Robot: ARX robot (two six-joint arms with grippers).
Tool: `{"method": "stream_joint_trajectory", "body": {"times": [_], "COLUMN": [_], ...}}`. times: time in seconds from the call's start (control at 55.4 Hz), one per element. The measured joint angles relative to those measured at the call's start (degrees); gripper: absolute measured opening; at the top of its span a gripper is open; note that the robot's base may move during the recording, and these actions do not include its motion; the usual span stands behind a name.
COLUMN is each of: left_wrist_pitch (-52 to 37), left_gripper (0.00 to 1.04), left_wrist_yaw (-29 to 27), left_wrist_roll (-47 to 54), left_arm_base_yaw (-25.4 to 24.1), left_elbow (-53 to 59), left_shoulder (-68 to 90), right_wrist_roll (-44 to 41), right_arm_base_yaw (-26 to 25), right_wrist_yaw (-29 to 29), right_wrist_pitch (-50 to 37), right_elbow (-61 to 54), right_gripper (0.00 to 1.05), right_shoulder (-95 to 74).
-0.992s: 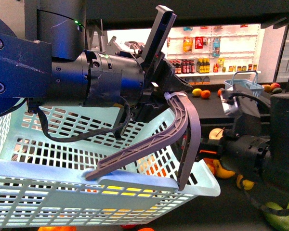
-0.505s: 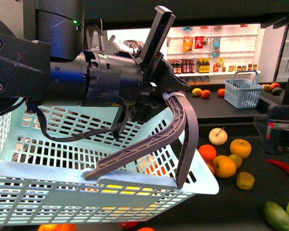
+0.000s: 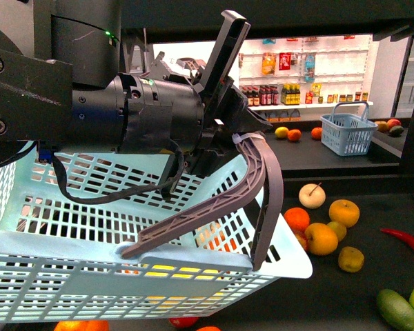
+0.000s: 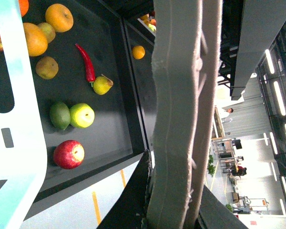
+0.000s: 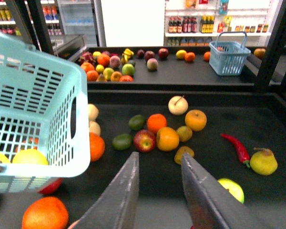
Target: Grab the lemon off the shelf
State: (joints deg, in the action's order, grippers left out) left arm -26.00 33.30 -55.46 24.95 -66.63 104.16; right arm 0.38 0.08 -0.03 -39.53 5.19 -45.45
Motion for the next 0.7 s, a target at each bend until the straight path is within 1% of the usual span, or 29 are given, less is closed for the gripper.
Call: {"method": "stream_joint_trajectory", "body": {"times": [0.018, 0.09, 0.108, 0.144, 0.18, 0.271, 0.704], "left_wrist_pitch": [0.00, 0.00, 0.00, 0.00, 0.00, 0.00, 0.00], "left_gripper": [0.10, 0.10, 0.10, 0.10, 0.09, 0.10, 0.09], "left_wrist_yaw": [0.00, 0.07, -0.02, -0.07, -0.09, -0.11, -0.02], "left_wrist_roll": [0.00, -0.02, -0.02, -0.09, -0.07, 0.15, 0.13], "left_arm_base_yaw": [0.02, 0.02, 0.02, 0.02, 0.00, 0.00, 0.00], "left_elbow": [0.00, 0.00, 0.00, 0.00, 0.00, 0.00, 0.00], "left_shoulder": [0.00, -0.02, 0.00, 0.00, -0.02, 0.00, -0.02], "right_wrist_roll": [0.00, -0.07, -0.15, -0.15, -0.17, -0.20, -0.22], "right_arm_base_yaw": [0.00, 0.00, 0.00, 0.00, 0.00, 0.00, 0.02], "right_wrist_yaw": [0.00, 0.00, 0.00, 0.00, 0.00, 0.00, 0.00], "right_wrist_pitch": [0.28, 2.34, 3.02, 4.17, 4.70, 2.95, 15.87], "right_elbow": [-0.15, -1.27, -1.42, -1.79, -2.16, -4.31, -4.37], "right_gripper": [0.21, 0.06, 0.05, 0.07, 0.07, 0.07, 0.07], "right_shoulder": [0.20, 3.30, 4.42, 6.19, 7.02, 8.04, 21.68]}}
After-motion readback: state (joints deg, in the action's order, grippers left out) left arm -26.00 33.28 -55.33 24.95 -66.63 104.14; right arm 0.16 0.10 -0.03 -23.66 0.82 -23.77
